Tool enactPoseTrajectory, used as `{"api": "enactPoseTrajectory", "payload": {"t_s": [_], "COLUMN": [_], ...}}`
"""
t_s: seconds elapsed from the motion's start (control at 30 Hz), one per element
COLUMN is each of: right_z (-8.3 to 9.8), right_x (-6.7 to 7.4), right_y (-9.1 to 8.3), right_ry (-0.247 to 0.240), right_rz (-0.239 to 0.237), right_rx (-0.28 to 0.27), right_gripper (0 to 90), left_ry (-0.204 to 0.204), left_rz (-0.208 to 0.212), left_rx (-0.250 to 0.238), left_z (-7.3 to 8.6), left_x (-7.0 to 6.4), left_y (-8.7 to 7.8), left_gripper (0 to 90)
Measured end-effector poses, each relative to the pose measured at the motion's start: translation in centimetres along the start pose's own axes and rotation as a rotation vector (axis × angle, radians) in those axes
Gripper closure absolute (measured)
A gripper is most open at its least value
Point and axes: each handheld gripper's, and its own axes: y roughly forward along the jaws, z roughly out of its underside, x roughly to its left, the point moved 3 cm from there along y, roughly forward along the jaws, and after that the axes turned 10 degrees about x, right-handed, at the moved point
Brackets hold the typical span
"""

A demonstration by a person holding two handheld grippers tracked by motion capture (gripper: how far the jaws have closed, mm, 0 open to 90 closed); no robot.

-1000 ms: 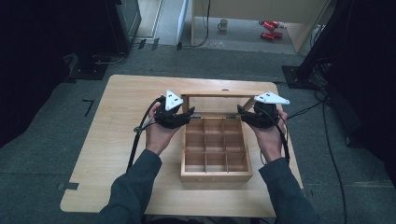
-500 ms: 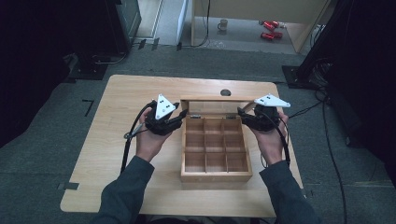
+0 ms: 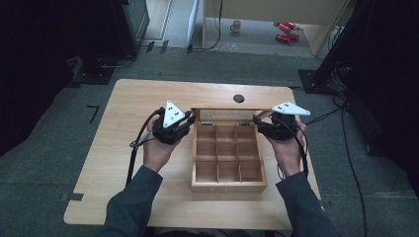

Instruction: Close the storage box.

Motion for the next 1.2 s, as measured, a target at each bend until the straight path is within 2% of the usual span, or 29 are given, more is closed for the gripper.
{"api": "enactPoseTrajectory", "payload": {"t_s": [0.23, 0.43, 0.6, 0.77, 0.9, 1.07, 1.2], "right_z": [1.0, 1.5, 1.6, 1.8, 1.8, 1.9, 2.2], "right_x": [-0.4, -1.1, -1.4, -1.2, -0.7, -0.3, -0.3], "right_y": [-1.1, -2.4, -3.1, -3.5, -3.8, -4.1, -4.3], "right_ry": [-0.003, -0.004, -0.013, -0.043, -0.085, -0.116, -0.117], "right_rz": [-0.019, -0.029, -0.037, -0.030, -0.017, 0.001, -0.009], "right_rx": [-0.005, -0.029, -0.029, -0.026, -0.027, -0.025, -0.026], "right_gripper": [47.4, 54.7, 60.9, 67.3, 72.3, 73.0, 74.3], "left_ry": [0.006, 0.004, -0.001, -0.003, -0.004, -0.009, -0.011], "left_rz": [-0.008, -0.006, -0.006, -0.004, -0.007, -0.006, -0.002], "left_rx": [0.001, -0.006, -0.007, -0.006, -0.004, -0.004, -0.002], "left_z": [0.1, 0.5, 0.6, 0.8, 1.0, 1.2, 1.4], "left_x": [-0.4, -0.6, -0.8, -0.9, -1.1, -1.2, -1.4], "left_y": [-0.4, -0.5, -0.6, -0.6, -0.7, -0.7, -0.8], "left_gripper": [76.6, 76.5, 76.4, 76.4, 76.3, 76.2, 76.1]}}
